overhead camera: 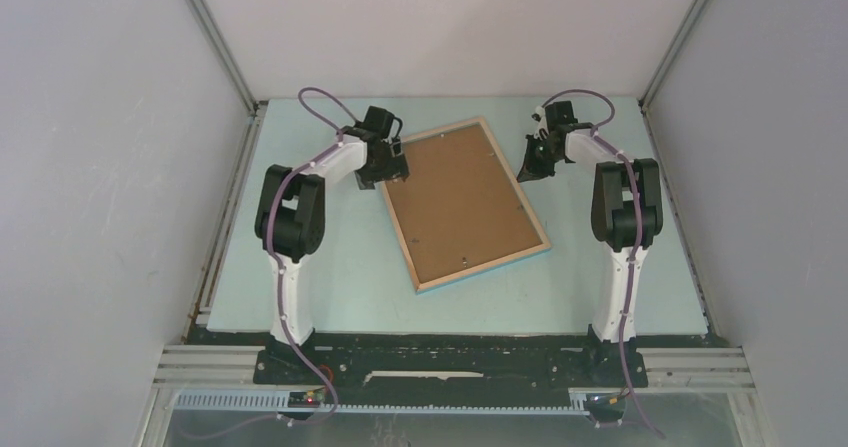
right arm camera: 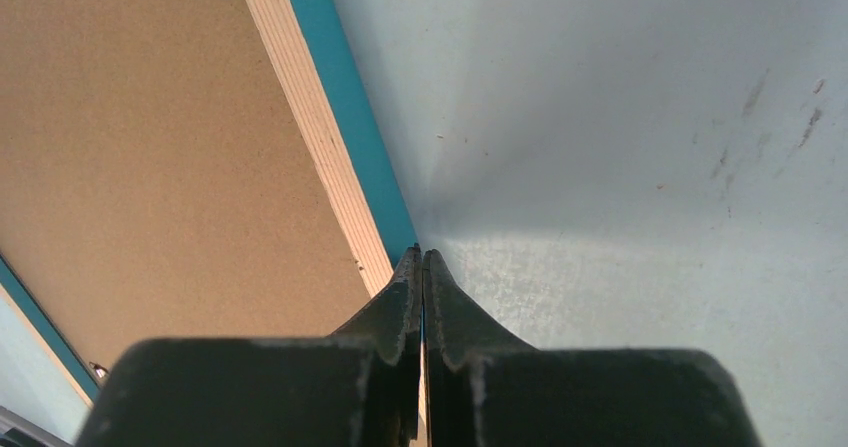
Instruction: Put the photo into the frame
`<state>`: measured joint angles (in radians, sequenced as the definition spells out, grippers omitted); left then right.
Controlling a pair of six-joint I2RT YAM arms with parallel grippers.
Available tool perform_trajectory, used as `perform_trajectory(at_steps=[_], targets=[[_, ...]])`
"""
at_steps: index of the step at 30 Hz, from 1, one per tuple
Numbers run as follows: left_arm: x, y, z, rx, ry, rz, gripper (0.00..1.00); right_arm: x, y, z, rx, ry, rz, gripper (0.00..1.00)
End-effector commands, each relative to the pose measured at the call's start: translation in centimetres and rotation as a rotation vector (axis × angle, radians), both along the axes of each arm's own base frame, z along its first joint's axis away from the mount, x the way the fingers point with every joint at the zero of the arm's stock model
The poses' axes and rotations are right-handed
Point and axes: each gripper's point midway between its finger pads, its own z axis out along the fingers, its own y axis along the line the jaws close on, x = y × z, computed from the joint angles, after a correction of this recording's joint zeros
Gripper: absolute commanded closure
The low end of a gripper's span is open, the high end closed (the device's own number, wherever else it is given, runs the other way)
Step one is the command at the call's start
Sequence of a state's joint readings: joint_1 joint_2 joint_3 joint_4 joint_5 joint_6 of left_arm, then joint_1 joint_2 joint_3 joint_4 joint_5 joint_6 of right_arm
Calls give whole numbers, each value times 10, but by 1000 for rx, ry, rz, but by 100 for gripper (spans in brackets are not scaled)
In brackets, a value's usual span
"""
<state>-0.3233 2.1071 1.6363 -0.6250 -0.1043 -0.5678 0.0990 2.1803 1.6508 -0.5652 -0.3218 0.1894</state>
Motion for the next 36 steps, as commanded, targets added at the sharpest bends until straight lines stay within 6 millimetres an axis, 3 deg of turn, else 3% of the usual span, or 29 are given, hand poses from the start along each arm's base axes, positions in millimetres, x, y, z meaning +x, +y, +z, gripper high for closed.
perform_trajectory(at_steps=[1,11,20,27,36], targets=[[5,-1,-4,30,10,20,15,2,3,4,11,-3,-10,100],[12,2,-9,67,0,50,44,2,4,3,-2,0,-5,100],[21,6,-15,39,-16,144,51,1,6,-1,0,15,8,100],[22,20,-20,18,-24,236,58,1,6,0,-2,11,12,100],[29,28,-22,-41,-52,351,58,1,8,-1,6,12,17,100]])
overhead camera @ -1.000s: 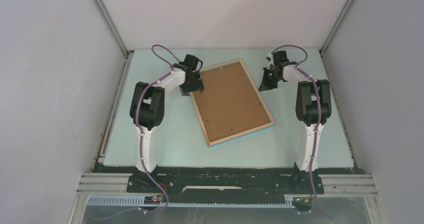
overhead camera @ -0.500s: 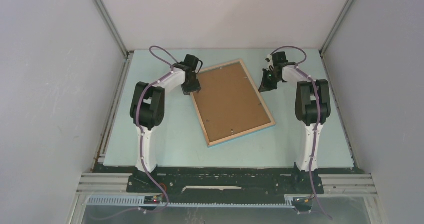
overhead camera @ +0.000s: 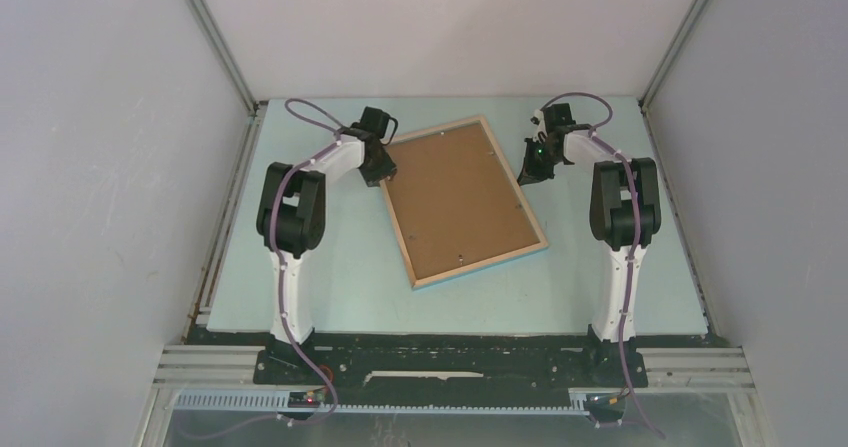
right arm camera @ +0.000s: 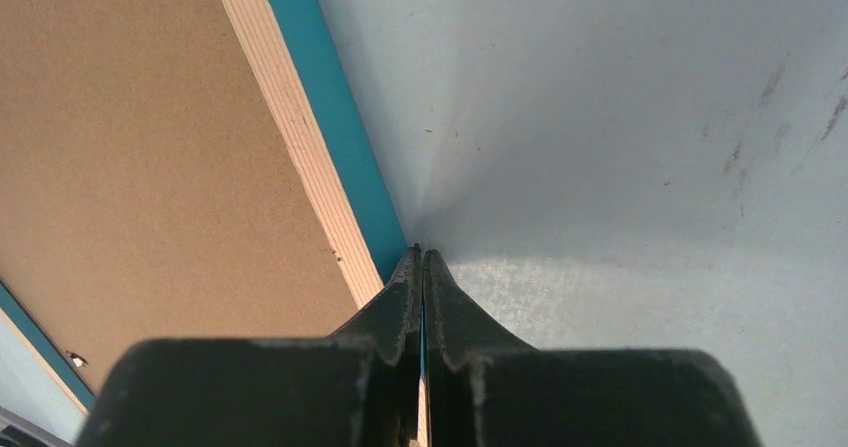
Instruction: Put the photo into the frame
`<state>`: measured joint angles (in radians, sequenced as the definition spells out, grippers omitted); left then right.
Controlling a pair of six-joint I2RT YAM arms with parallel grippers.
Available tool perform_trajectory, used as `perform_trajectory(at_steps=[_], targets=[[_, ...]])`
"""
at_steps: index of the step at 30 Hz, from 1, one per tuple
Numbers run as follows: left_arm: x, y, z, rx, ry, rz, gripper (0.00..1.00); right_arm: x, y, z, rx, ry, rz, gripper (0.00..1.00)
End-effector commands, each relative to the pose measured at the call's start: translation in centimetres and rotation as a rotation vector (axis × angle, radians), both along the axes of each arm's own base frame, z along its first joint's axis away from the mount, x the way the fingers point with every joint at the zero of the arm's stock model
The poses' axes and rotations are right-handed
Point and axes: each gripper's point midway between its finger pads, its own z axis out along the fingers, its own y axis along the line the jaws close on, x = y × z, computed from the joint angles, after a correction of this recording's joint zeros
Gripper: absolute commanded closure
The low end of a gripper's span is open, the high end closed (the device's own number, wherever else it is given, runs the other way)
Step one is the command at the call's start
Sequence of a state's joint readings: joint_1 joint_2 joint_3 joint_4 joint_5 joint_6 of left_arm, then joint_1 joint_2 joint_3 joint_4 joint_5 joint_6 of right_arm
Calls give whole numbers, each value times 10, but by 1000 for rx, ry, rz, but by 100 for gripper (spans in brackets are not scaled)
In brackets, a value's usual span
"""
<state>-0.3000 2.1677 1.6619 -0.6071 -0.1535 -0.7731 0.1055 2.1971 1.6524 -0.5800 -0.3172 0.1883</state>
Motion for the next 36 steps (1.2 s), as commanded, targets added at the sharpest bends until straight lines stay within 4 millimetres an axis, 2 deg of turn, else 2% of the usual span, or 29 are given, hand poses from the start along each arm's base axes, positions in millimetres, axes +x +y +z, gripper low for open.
perform_trajectory(at_steps=[1,13,17,20,22,25,27,29,33,36], targets=[[13,20,-5,11,-54,146,56,6,6,9,14,-18,10,100],[5,39,-1,-29,-41,377,63,5,9,10,26,-19,16,100],[0,40,-1,-41,-28,399,72,5,8,11,26,-22,15,100],[-1,35,-1,-88,-29,390,82,5,9,10,27,-20,17,100],[-1,35,2,-97,-31,375,80,5,9,10,29,-19,18,100],[2,34,13,-90,-56,321,85,5,9,10,33,-20,19,100],[5,32,23,-94,-79,259,84,5,9,11,36,-21,20,100],[6,32,33,-88,-96,213,78,5,9,12,39,-23,19,100],[4,35,52,-56,-136,132,58,6,9,13,41,-23,16,100],[0,37,67,-43,-163,93,35,5,8,12,40,-21,15,100]])
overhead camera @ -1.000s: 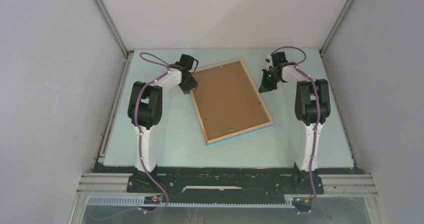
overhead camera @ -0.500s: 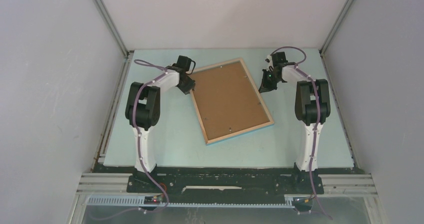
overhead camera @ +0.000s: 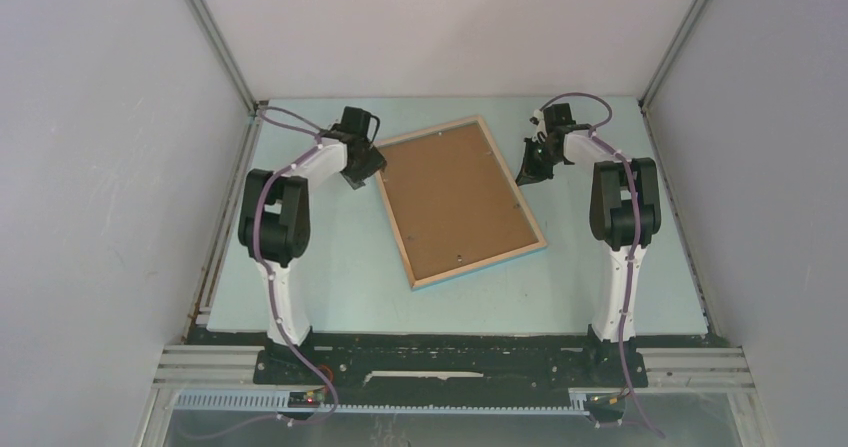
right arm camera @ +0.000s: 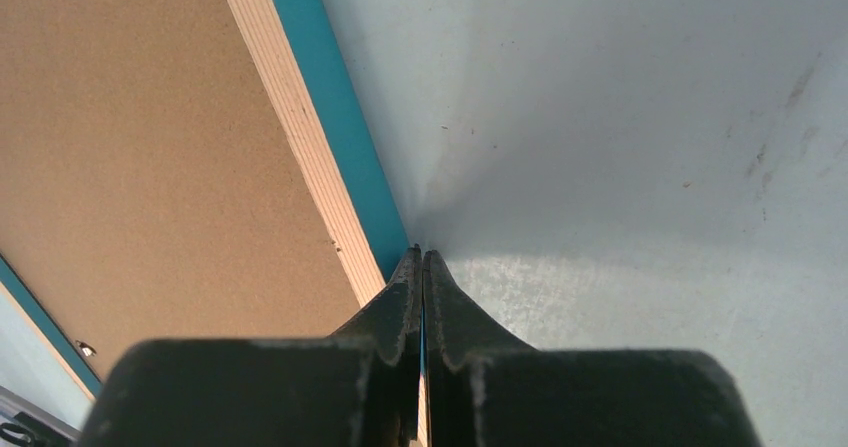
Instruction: Put the photo into the frame
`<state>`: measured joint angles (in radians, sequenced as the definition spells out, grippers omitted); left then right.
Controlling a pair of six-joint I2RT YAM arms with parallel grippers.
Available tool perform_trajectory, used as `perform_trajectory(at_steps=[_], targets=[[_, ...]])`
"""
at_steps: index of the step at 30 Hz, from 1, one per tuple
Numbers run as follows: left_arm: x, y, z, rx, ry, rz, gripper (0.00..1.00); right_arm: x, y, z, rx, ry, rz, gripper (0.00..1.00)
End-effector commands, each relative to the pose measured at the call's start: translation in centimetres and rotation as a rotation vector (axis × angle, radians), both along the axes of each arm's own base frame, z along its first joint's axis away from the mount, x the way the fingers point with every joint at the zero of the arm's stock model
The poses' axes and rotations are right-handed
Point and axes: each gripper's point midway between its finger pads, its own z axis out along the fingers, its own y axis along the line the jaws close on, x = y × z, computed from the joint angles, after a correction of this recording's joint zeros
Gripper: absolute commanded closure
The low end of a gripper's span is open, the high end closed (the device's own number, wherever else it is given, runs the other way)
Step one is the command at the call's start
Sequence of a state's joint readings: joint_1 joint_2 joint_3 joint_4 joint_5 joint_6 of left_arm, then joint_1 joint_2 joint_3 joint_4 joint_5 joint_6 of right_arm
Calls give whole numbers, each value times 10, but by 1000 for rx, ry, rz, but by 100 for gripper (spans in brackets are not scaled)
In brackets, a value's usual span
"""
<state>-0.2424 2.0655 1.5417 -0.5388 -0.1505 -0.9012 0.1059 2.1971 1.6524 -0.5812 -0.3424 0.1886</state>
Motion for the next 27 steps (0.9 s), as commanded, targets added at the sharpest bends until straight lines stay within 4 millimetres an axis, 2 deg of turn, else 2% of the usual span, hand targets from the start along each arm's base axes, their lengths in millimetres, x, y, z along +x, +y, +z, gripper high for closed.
perform_trajectory(at_steps=[1,3,5,8,12,15,18,20,22,27], targets=[[0,10,55,45,-118,-88,30,7,4,11,20,-28,4,100],[-8,9,60,43,-108,-115,21,6,2,12,19,-24,-3,100],[-19,-1,61,7,-99,-166,18,6,0,14,15,-33,-10,100],[-48,-19,58,-13,-78,-270,13,6,-1,13,23,-32,-15,100],[-97,-41,25,-90,-9,-368,12,5,0,13,28,-27,-17,100],[-124,-50,8,-149,-6,-387,12,5,-1,17,25,-36,-24,100],[-130,-62,4,-172,-29,-413,11,3,-2,16,21,-31,-28,100],[-127,-72,4,-186,-24,-424,11,2,-5,15,12,-27,-36,100],[-119,-82,5,-212,-27,-421,11,1,-6,14,18,-29,-40,100],[-95,-83,3,-218,4,-349,13,2,-6,12,18,-26,-43,100]])
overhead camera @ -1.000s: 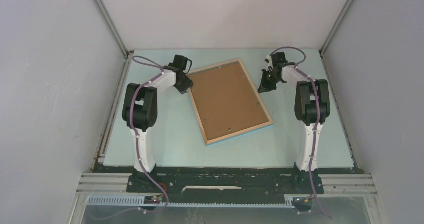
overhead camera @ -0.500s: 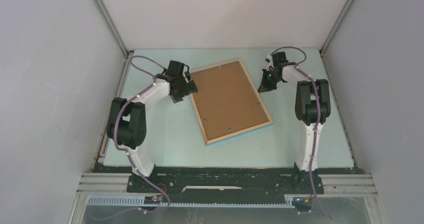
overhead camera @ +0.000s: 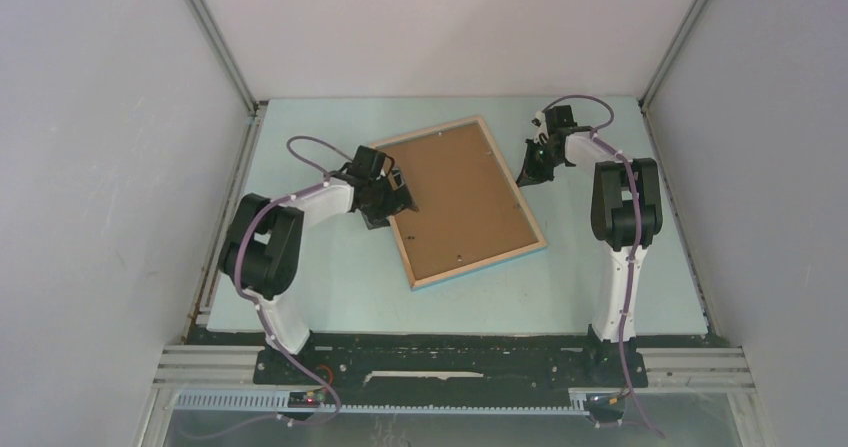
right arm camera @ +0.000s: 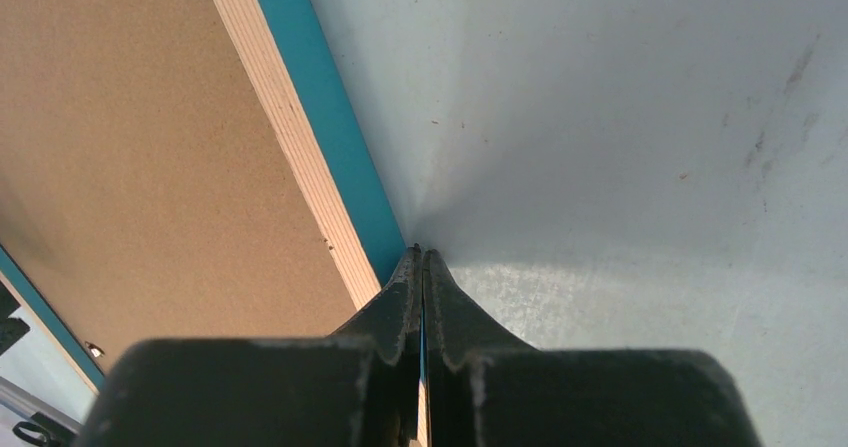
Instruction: Put the photo into the frame
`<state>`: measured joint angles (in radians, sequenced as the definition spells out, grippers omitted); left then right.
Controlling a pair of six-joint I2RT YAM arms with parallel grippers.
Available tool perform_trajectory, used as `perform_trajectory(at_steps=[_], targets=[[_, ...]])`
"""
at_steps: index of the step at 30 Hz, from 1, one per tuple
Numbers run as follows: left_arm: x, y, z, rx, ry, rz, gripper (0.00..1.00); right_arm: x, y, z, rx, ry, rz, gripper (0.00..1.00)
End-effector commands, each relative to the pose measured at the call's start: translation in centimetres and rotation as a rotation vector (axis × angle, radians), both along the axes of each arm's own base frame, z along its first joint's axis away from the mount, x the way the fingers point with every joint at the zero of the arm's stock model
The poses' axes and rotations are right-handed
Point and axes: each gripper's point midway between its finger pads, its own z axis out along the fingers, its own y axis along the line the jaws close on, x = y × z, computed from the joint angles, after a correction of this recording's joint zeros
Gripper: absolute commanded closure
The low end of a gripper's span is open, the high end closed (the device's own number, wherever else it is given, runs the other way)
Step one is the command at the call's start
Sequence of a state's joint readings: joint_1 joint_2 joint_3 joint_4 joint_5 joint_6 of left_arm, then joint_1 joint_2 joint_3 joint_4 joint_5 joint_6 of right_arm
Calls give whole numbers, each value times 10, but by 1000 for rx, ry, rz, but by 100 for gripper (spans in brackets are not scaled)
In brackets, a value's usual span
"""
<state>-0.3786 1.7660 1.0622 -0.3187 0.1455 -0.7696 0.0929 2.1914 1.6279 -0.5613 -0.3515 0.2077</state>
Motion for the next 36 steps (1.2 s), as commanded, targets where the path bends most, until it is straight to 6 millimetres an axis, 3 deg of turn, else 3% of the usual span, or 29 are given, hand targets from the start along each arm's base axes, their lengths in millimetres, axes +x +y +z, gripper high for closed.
perform_trajectory(at_steps=[1,4,8,11,16,23,34,36], targets=[[30,-6,6,-2,18,70,15,3,-2,15,2,-34,-18,100],[23,13,-1,102,116,178,18,4,-1,15,9,-35,-17,100],[-13,22,-16,86,219,295,19,5,2,15,23,-34,-9,100],[-32,28,-12,117,212,364,18,6,2,18,27,-43,-10,100],[-50,13,-15,87,255,398,19,6,5,17,42,-43,-2,100],[-71,-23,-30,38,409,437,29,5,10,18,61,-44,8,100],[-81,-17,-43,55,496,574,32,5,10,17,71,-40,11,100],[-80,-13,-42,77,487,584,40,5,10,18,71,-42,11,100]])
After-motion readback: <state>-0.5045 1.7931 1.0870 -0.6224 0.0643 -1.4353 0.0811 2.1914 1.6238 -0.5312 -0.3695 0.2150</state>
